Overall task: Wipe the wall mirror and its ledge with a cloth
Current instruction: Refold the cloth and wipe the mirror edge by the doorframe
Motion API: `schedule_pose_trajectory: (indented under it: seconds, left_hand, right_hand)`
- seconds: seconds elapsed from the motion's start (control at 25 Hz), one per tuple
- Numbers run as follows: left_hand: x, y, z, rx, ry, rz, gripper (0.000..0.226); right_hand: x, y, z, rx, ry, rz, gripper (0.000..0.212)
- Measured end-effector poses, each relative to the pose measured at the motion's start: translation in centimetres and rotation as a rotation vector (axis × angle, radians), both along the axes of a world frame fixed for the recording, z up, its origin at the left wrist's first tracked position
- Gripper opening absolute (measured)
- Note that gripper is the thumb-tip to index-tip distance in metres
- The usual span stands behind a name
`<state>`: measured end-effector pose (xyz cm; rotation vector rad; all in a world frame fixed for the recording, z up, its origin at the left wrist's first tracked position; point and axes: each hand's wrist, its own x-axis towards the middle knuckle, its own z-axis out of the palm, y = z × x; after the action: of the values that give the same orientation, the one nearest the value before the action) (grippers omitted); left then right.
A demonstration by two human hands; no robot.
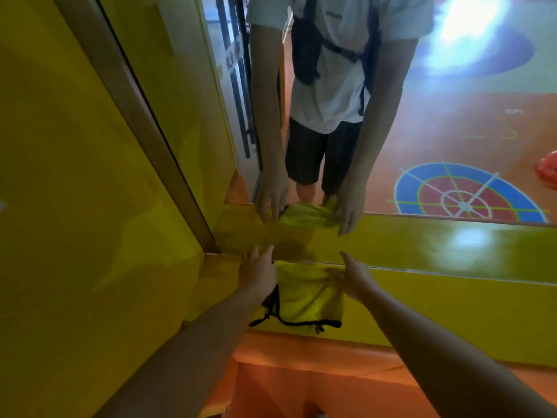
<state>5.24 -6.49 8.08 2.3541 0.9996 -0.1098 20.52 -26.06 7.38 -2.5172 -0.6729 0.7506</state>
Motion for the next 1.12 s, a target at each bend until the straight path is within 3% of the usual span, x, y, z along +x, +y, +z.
schedule_pose_trajectory:
  seconds: [0.08, 0.28, 0.4, 0.52, 0.68, 0.84, 0.92, 1.04, 1.12]
  left_hand:
    - [1.0, -1.1, -4.3, 0.125, 0.067, 0.006, 0.049]
    - [-2.7, -6.5, -11.2, -0.011, 0.135, -0.091, 0.048]
    - [-1.5, -7.1, -11.1, -0.166, 0.05, 0.198, 0.054]
    - [0.2, -6.5, -10.4, -0.289, -0.028, 0.367, 0.046]
    - [1.3, -4.6, -8.2, -0.27, -0.133, 0.362, 0.04]
    - [1.4, -1.5, -5.7, -0.166, -0.224, 0.3, 0.038]
    - [0.3, -0.4, -6.7, -0.162, -0.137, 0.285, 0.039]
    - [-2.0, -0.9, -9.7, -0.143, 0.193, 0.206, 0.046]
    - [-2.6, -1.7, -11.1, -0.126, 0.14, 0.221, 0.049]
  right_hand:
    - [-0.3, 0.6, -4.8, -0.167, -0.083, 0.061, 0.066]
    - [-4.3, -2.8, -9.9, -0.109, 0.043, -0.077, 0.055]
    - [-4.7, -3.4, -10.5, -0.046, 0.146, -0.197, 0.054]
    - [-4.8, -2.9, -10.0, 0.021, 0.257, -0.295, 0.058]
    - [-5.0, -1.8, -8.9, 0.118, 0.274, -0.357, 0.058]
    - [-6.5, 0.4, -7.9, 0.262, 0.359, -0.4, 0.041]
    - [-7.4, 0.8, -8.4, 0.185, 0.381, -0.339, 0.033]
    - [-8.6, 0.5, -9.3, 0.023, 0.224, -0.26, 0.032]
    - [-8.8, 0.5, -9.8, 0.052, 0.108, -0.324, 0.038]
